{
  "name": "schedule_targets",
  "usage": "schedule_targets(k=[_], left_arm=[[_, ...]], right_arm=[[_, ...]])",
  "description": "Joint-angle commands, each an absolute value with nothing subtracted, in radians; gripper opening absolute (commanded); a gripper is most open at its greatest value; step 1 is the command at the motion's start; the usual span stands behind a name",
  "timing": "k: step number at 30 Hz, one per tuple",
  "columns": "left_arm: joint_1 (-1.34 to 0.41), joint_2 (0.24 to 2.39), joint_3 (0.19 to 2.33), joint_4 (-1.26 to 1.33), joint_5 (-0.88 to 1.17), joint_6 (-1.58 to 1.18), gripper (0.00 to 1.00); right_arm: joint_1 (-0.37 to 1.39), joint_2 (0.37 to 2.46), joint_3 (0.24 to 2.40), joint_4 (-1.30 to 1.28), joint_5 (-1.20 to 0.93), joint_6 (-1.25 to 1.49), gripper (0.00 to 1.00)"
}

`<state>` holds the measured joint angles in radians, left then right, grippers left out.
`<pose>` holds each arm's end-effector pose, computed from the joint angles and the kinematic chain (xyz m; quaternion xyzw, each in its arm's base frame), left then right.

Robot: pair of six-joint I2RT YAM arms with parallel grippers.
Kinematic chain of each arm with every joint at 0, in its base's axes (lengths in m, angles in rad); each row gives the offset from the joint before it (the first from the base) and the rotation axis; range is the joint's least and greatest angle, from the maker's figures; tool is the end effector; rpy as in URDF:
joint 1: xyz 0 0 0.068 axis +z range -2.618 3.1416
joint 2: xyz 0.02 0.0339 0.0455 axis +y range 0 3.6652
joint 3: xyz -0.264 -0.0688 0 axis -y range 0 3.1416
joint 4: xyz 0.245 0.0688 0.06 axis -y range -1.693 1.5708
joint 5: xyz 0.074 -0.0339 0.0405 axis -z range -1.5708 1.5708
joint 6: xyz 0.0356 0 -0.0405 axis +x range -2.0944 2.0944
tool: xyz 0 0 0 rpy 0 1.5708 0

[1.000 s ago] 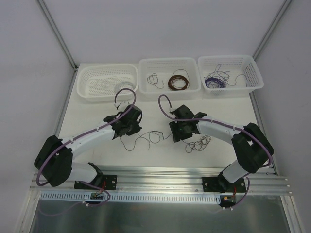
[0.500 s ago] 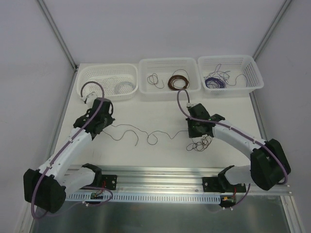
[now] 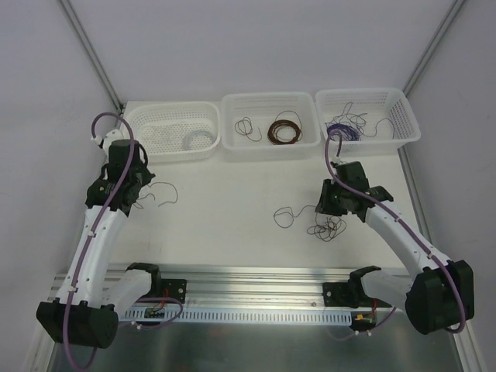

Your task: Untangle the cables

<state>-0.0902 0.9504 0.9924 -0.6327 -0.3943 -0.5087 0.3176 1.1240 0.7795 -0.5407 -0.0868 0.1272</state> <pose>0.1980 -0.0042 0.3390 -0.2699 0.8272 0.0290 0.4920 0.2138 0.0735 0.2406 -0.1040 0.9353 0.1139 0.3185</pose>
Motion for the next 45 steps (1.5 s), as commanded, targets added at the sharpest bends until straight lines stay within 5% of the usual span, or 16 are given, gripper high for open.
schedule_targets(k=[1, 6, 10, 15, 31, 39, 42, 45], left_arm=[[-0.086, 0.966, 1.101, -0.630, -0.279, -0.443, 0.00], [-0.092, 1.034, 1.302, -0.634, -0.094, -0.370, 0.00], [-0.144, 1.094, 1.469, -0.630, -0.008, -0.342, 0.00], [-0.248, 1.245, 1.733, -0.627, 0.052, -0.278, 0.00], [-0.400, 1.882, 2.402, -0.410, 0.261, -0.190, 0.00], [-0.402, 2.107, 2.347, -0.197, 0.273, -0.222, 0.00], [-0.403, 2.207, 2.342, -0.173, 0.302, -0.255, 0.07], [-0.403, 2.276, 2.338, -0.172, 0.295, -0.255, 0.41]], right_arm=[[0.342, 1.118, 0.807, -0.552, -0.150, 0.135, 0.26], [0.415, 1.082, 0.816, -0.574, -0.127, 0.121, 0.64], [0.459, 1.025, 0.824, -0.606, -0.083, 0.118, 0.82], [0.477, 0.944, 0.818, -0.621, -0.055, 0.127, 0.94], [0.479, 0.701, 0.782, -0.707, -0.006, 0.143, 0.97], [0.479, 0.690, 0.781, -0.741, 0.024, 0.141, 0.97], [0.477, 0.686, 0.769, -0.750, 0.035, 0.143, 0.97], [0.479, 0.693, 0.768, -0.761, 0.058, 0.134, 0.97]])
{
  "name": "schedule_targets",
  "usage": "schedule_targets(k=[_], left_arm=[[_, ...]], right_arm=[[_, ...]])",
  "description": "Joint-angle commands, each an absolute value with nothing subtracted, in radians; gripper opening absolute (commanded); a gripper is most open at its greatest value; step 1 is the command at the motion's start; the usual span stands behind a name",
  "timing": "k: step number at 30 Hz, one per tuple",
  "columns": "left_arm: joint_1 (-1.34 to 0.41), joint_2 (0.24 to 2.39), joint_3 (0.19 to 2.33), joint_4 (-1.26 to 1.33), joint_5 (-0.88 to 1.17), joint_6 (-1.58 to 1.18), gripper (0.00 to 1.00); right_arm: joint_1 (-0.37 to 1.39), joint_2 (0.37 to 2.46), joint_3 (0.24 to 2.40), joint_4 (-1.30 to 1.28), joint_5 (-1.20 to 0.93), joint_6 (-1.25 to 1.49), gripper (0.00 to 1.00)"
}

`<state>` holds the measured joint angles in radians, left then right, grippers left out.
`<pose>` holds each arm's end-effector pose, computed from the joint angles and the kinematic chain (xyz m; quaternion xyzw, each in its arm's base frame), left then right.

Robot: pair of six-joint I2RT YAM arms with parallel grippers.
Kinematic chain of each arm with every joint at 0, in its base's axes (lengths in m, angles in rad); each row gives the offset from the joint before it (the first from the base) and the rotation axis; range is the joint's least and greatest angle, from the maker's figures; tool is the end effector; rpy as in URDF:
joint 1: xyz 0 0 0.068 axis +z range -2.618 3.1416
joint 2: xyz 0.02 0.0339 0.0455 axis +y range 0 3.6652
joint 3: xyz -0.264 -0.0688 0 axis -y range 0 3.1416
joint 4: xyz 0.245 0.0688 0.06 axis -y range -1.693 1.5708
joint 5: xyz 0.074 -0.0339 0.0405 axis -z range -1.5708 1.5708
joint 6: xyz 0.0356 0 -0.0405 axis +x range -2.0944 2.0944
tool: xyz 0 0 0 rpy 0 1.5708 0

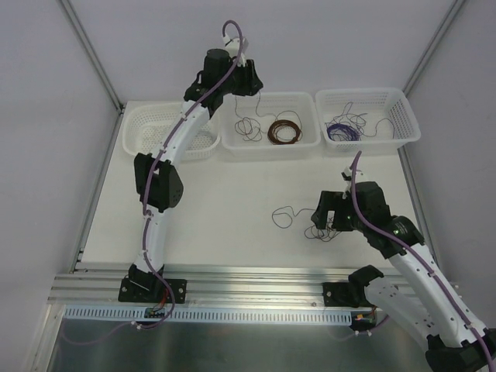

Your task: Untangle the cables

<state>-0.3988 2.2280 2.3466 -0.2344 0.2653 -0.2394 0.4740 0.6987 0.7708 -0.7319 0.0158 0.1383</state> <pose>0.4803 -0.2125 0.3986 0.1466 0.7309 -0.3006 0.5949 0.1288 0.0655 0.2936 -0.1466 0.8860 0.1258 0.4216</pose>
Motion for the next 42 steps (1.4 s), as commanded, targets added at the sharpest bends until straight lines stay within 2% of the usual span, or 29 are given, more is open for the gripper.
schedule_targets(k=[1, 2, 4, 5, 8, 12, 20, 24, 27, 33, 38, 42], left_arm=[[-0.403, 2.279, 2.310, -0.172, 0.284, -0.249, 0.50], [-0.403, 2.260, 2.287, -0.172, 0.282, -0.255, 0.63], [-0.406, 2.214, 2.191, -0.167, 0.285, -0.259, 0.73], [-0.410, 2.157, 2.159, -0.169, 0.284, -0.259, 0.85], [-0.436, 2.018, 2.024, -0.169, 0.261, -0.235, 0.99], [-0.485, 1.833, 1.841, -0.173, 0.236, -0.248, 0.99], [-0.650, 1.440, 1.335, -0.184, 0.158, -0.343, 0.99], [-0.722, 1.287, 1.053, -0.204, 0.091, -0.400, 0.99], [-0.761, 1.206, 0.919, -0.213, 0.078, -0.469, 0.99], [-0.845, 1.161, 0.776, -0.215, 0.026, -0.623, 0.99], [-0.880, 1.189, 0.747, -0.218, 0.005, -0.718, 0.99], [-0.887, 1.195, 0.739, -0.222, -0.035, -0.770, 0.99]], right_arm=[[0.479, 0.702, 0.773, -0.764, 0.064, 0.132, 0.97], [0.479, 0.706, 0.778, -0.765, 0.071, 0.130, 0.97], [0.477, 0.712, 0.788, -0.775, 0.107, 0.132, 0.97], [0.477, 0.712, 0.790, -0.776, 0.123, 0.135, 0.97], [0.479, 0.721, 0.790, -0.782, 0.181, 0.141, 0.97], [0.477, 0.738, 0.792, -0.787, 0.212, 0.163, 0.97], [0.446, 0.795, 0.756, -0.750, 0.206, 0.213, 0.98], [0.445, 0.868, 0.718, -0.689, 0.164, 0.224, 0.99], [0.446, 0.945, 0.706, -0.655, 0.152, 0.230, 0.97], [0.362, 0.992, 0.649, -0.598, 0.164, 0.268, 0.90], [0.288, 1.095, 0.640, -0.554, 0.107, 0.267, 0.88], [0.288, 1.181, 0.632, -0.500, 0.058, 0.261, 0.81]])
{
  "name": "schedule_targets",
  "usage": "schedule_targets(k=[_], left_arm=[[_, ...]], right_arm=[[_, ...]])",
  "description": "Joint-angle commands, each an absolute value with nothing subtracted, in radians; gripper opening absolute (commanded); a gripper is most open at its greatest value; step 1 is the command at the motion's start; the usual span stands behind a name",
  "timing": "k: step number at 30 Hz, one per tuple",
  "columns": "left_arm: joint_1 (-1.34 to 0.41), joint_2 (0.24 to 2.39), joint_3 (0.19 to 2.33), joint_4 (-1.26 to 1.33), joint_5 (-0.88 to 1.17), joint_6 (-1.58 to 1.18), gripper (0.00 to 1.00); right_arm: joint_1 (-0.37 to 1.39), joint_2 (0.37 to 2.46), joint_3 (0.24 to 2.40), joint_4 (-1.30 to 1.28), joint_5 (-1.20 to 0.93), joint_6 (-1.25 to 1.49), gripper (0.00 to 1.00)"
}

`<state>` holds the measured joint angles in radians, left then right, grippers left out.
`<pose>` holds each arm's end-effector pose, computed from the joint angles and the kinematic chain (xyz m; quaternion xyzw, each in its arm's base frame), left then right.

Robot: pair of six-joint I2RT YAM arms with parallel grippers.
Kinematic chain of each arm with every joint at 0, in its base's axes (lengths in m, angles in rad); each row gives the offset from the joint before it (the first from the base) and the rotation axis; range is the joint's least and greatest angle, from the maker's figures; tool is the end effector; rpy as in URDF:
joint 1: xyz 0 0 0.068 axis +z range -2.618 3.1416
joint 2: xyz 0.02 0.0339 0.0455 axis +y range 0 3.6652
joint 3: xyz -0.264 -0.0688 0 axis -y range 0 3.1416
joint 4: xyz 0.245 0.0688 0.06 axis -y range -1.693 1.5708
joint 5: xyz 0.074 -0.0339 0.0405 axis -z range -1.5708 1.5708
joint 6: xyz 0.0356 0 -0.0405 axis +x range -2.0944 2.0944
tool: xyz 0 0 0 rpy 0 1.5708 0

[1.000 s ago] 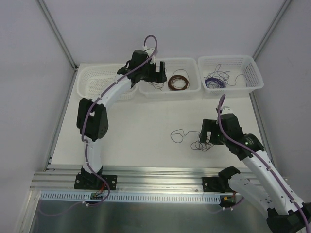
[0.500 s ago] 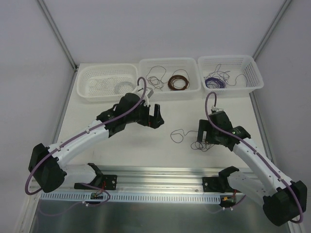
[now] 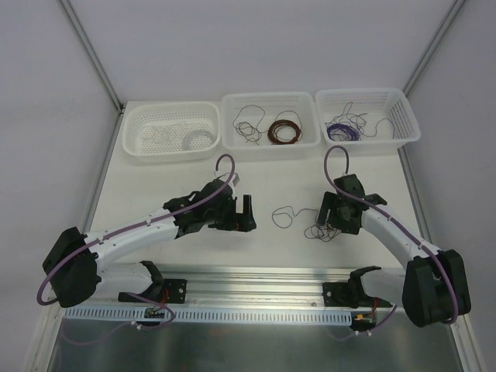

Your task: Untangle the cables

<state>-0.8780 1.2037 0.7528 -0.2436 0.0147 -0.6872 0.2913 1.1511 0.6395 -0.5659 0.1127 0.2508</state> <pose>0.1632 -0.1974 0.2370 0.0894 0.9011 -0.3039 0.2961 0.1996 0.0557 0.1906 -0.0059 0.9683 0.0126 0.2495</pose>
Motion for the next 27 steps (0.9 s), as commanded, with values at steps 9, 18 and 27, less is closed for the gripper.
schedule_targets(k=[9, 18, 27], left_arm=[[-0.917, 1.253, 0.796, -0.250, -0.130, -0.962, 0.99], [-0.956, 1.422, 0.922, -0.252, -0.146, -1.014, 0.92], [-0.957, 1.583, 1.032, -0.256, -0.267, -1.129, 0.71]], right_arm=[[0.419, 1.299, 0.653, -0.388, -0.057, 0.160, 0.29], [0.592, 1.371, 0.745, -0.324, -0.193, 0.130, 0.01], [0.624, 1.379, 0.739, -0.319, -0.156, 0.152, 0.01]])
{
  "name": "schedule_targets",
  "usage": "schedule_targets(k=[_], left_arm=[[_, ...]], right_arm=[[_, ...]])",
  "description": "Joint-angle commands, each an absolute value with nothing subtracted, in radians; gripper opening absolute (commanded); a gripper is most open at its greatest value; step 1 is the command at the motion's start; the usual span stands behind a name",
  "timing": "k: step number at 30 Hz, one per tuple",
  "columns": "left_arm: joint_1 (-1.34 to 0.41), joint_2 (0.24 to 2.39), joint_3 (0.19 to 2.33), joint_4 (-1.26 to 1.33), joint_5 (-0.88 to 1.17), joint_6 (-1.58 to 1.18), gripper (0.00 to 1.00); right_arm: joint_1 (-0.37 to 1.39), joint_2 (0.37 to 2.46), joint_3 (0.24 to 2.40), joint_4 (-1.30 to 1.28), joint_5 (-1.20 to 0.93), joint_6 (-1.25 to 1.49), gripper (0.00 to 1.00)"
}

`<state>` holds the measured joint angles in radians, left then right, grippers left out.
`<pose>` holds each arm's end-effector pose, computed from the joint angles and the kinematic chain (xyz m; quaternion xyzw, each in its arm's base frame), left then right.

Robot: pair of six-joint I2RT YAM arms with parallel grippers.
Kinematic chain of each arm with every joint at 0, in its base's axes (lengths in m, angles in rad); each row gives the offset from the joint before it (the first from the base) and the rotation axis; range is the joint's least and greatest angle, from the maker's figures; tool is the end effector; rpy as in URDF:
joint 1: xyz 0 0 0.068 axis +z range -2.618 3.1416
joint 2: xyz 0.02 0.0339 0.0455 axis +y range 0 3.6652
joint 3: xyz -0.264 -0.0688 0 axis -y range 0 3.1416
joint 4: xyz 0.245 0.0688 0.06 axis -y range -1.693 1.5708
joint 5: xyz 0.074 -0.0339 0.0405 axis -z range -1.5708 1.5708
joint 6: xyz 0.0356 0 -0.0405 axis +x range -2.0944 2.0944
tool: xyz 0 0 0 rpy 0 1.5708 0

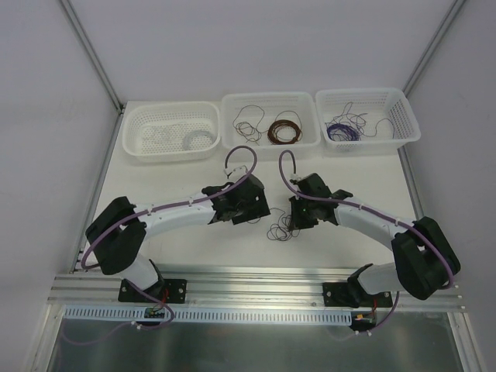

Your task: Untangle the cables

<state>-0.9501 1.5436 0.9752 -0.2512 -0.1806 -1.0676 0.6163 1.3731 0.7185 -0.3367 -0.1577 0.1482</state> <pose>0.1948 -0.2615 0.2164 -0.0874 0.9230 -0.2645 0.2657 0.2080 0.1542 0.1795 -0.2435 0.9241 0.1763 0.2361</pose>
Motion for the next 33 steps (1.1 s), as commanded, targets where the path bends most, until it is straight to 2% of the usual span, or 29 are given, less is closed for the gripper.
schedule_targets(k=[1, 3, 11, 14, 19, 20, 21, 29, 33], left_arm=[[-0.957, 1.616, 1.041, -0.259, -0.297, -1.144, 0.68], [-0.951, 1.649, 1.063, -0.270, -0.317, -1.161, 0.61], [-0.923, 1.796, 1.150, -0.290, -0.322, -1.172, 0.45], [-0.922, 1.821, 1.172, -0.298, -0.334, -1.158, 0.36], [-0.887, 1.803, 1.135, -0.311, -0.316, -1.144, 0.11], [-0.868, 1.786, 1.108, -0.313, -0.319, -1.137, 0.03], [-0.859, 1.769, 1.094, -0.316, -0.324, -1.126, 0.00], [-0.680, 1.468, 0.902, -0.383, -0.362, -0.960, 0.00], [-0.513, 1.295, 0.841, -0.446, -0.399, -0.879, 0.00]], right_arm=[[0.627, 1.374, 0.739, -0.319, -0.155, 0.155, 0.01], [0.627, 1.373, 0.738, -0.319, -0.155, 0.159, 0.01], [0.646, 1.368, 0.735, -0.314, -0.158, 0.166, 0.01], [0.650, 1.364, 0.733, -0.313, -0.156, 0.166, 0.01], [0.650, 1.362, 0.732, -0.333, -0.137, 0.153, 0.01], [0.647, 1.362, 0.733, -0.340, -0.118, 0.149, 0.01], [0.649, 1.362, 0.736, -0.351, -0.107, 0.147, 0.01], [0.571, 1.348, 0.715, -0.403, -0.092, 0.160, 0.01], [0.482, 1.307, 0.684, -0.419, -0.104, 0.164, 0.01]])
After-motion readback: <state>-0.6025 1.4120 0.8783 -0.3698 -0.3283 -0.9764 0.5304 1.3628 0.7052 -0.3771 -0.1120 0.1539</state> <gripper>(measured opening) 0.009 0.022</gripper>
